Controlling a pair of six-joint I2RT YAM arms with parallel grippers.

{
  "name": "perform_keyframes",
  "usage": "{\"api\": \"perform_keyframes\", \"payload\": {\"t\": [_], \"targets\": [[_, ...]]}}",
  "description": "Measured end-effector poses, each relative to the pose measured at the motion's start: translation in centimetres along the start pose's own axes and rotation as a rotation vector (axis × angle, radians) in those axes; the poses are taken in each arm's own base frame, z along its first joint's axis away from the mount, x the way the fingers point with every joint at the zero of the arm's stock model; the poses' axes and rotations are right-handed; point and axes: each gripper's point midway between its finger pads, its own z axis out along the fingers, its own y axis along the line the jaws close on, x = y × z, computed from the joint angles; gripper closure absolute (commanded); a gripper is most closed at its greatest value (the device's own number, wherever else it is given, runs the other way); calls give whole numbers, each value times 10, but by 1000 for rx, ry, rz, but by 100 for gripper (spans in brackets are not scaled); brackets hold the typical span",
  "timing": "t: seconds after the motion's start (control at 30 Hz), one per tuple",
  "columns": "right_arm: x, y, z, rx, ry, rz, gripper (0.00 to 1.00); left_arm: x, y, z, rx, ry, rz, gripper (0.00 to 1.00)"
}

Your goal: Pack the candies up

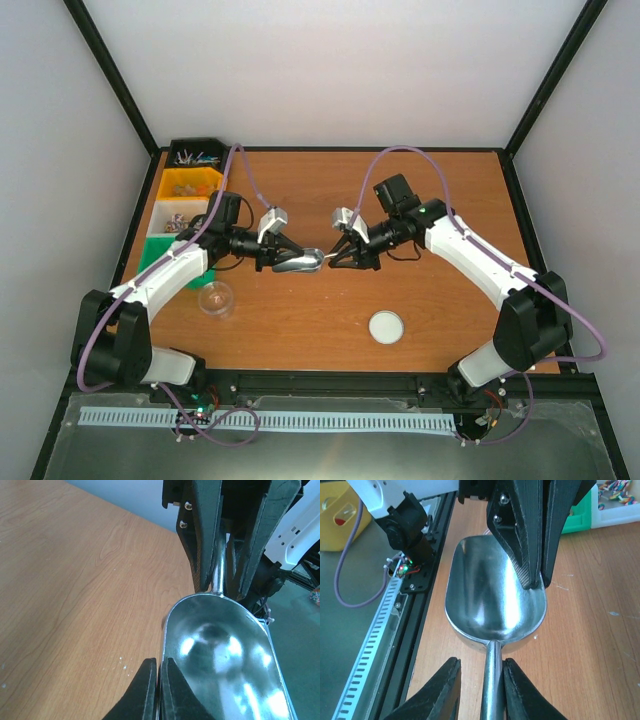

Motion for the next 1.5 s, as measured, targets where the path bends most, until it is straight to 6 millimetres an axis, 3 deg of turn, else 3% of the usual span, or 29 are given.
{"api": "perform_keyframes", "payload": {"t": [0.57,1.03,1.1,1.2,1.27,1.37,1.5], "targets": [[-13,-3,-14,-32,-97,54,74,-4,3,0,-10,-14,-3,99],[-11,-6,-14,-14,-88,44,97,-2,1,2,12,-11,-22,99],[-10,-7,-15,-9,-85,42,97,-2,2,3,15,-6,-32,89],[-10,-8,-15,-6,-84,40,97,-3,7,3,6,18,-50,53],[-9,-7,-14,-8,-82,47,97,-4,15,3,-17,53,-64,39],[-4,-8,-13,-3,-78,68,97,-4,27,-2,-59,109,-78,29],[5,-10,-15,19,-73,93,97,11,39,-23,-130,180,-94,26]]}}
